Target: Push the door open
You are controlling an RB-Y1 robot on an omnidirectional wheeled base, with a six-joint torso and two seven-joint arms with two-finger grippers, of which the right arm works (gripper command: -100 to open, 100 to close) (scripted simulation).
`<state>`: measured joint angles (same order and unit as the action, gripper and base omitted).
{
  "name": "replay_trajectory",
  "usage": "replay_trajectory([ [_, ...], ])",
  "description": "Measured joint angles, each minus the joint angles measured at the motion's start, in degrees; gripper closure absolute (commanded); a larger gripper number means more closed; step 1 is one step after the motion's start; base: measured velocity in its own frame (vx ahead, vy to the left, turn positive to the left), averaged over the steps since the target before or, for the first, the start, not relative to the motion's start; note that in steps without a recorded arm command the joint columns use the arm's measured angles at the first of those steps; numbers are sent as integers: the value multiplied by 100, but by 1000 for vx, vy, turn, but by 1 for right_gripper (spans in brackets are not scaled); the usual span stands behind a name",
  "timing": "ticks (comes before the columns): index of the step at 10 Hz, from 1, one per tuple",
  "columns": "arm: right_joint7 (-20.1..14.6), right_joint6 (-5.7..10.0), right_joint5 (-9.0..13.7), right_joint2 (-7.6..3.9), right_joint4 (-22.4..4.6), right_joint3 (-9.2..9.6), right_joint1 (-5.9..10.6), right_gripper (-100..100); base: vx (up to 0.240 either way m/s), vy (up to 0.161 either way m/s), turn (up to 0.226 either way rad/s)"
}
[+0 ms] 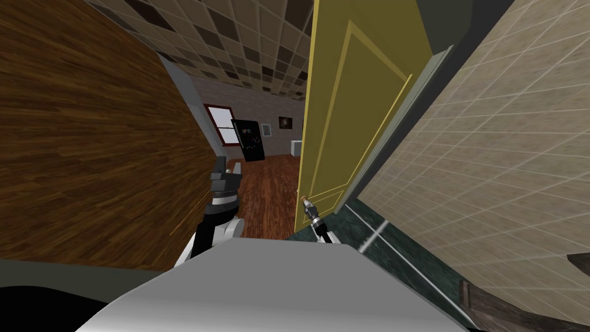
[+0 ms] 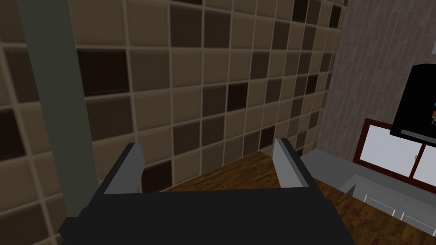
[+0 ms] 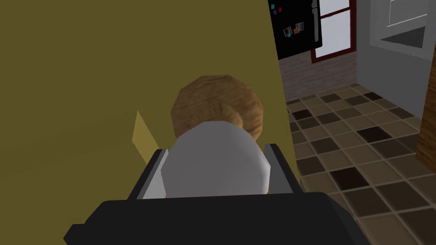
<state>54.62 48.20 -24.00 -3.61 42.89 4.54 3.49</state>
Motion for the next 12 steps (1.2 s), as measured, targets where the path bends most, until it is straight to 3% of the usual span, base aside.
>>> replay_trajectory([
  [8,-1080,-6,271,-19,-73,158,63,100,35,20,-23],
  [9,-1206,-51,284,-33,21,189,14,100,39,24,-35],
  [12,-1641,3,430,-47,-121,243,97,100,43,26,-35],
])
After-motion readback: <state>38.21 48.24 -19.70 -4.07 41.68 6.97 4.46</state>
